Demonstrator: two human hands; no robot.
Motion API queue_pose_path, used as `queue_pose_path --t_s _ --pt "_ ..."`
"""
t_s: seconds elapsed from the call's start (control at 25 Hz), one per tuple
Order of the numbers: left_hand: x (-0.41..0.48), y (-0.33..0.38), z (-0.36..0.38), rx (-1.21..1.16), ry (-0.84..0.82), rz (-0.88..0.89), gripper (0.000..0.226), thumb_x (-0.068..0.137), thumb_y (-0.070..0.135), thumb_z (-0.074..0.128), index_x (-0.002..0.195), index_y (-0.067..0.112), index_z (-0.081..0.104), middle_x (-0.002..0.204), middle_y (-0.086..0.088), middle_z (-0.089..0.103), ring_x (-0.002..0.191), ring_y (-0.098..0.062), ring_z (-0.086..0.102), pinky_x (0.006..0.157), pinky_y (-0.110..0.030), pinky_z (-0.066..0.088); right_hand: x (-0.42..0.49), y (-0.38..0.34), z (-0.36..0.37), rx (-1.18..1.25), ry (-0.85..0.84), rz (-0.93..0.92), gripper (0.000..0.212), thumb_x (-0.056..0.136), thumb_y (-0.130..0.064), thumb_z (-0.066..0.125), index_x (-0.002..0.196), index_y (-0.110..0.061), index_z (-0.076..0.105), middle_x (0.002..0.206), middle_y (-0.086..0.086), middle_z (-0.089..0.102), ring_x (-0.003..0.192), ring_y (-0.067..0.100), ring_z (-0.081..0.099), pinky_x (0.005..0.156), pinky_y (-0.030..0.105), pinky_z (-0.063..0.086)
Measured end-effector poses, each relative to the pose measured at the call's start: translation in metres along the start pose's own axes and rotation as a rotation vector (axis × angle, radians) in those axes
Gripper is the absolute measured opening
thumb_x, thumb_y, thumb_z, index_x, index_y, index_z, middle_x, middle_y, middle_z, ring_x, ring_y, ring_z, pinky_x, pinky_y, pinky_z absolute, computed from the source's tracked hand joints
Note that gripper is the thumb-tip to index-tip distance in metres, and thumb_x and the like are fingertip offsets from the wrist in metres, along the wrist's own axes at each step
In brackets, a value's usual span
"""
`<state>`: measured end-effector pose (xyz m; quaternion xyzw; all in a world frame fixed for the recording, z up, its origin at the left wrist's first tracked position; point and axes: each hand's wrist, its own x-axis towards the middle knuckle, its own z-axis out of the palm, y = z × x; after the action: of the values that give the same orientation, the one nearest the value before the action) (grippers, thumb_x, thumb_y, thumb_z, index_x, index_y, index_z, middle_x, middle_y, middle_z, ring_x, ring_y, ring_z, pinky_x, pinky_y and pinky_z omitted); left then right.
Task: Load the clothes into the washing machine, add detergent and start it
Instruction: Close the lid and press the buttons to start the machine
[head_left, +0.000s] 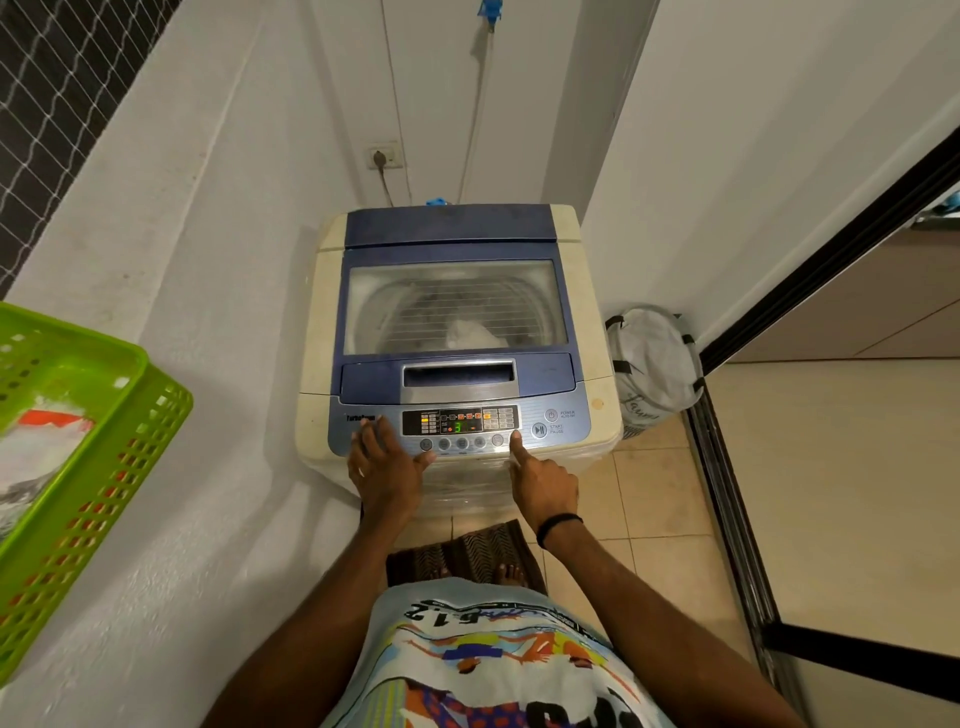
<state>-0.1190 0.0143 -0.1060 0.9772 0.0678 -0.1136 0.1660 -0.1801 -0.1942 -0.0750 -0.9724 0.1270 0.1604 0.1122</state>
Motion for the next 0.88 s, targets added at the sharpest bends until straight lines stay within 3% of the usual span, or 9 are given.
queue_pose_path --t_s 0.12,0.28,0.48,0.88 --pt "0.001 0.000 0.001 0.000 -0.014 -0.006 0.101 0.081 0.062 0.063 0.154 0.011 0.016 0.159 -0.019 0.018 0.147 -0.039 0.018 0.115 -0.055 0.029 0.011 -0.003 -0.006 -0.043 -0.047 0.004 0.051 0.102 -0.020 0.031 0.151 -0.028 0.020 0.100 0.013 0.068 0.084 0.031 0.066 0.067 0.036 0.043" --pt "0.002 0.000 0.001 0.010 -0.035 -0.013 0.101 0.083 0.064 0.060 0.155 0.011 0.013 0.160 -0.018 0.015 0.148 -0.039 0.014 0.116 -0.054 0.026 0.016 -0.016 -0.014 -0.102 -0.059 0.035 0.052 0.099 -0.012 0.034 0.150 -0.017 0.028 0.112 0.013 0.067 0.098 0.033 0.065 0.077 0.037 0.047" --pt "0.001 -0.001 0.001 0.006 -0.015 0.000 0.101 0.082 0.065 0.060 0.154 0.010 0.016 0.159 -0.019 0.018 0.147 -0.039 0.017 0.117 -0.054 0.026 0.001 -0.022 0.000 -0.104 -0.075 0.013 0.064 0.100 -0.017 0.042 0.154 -0.012 0.009 0.104 0.012 0.068 0.087 0.029 0.066 0.066 0.034 0.041" --pt "0.000 0.001 -0.003 0.012 -0.015 0.002 0.102 0.081 0.063 0.063 0.154 0.009 0.016 0.159 -0.020 0.019 0.147 -0.040 0.018 0.117 -0.053 0.026 0.003 -0.009 0.014 0.035 0.000 0.075 0.073 0.098 -0.027 0.045 0.155 -0.021 0.000 0.093 0.010 0.071 0.077 0.029 0.066 0.068 0.037 0.050"
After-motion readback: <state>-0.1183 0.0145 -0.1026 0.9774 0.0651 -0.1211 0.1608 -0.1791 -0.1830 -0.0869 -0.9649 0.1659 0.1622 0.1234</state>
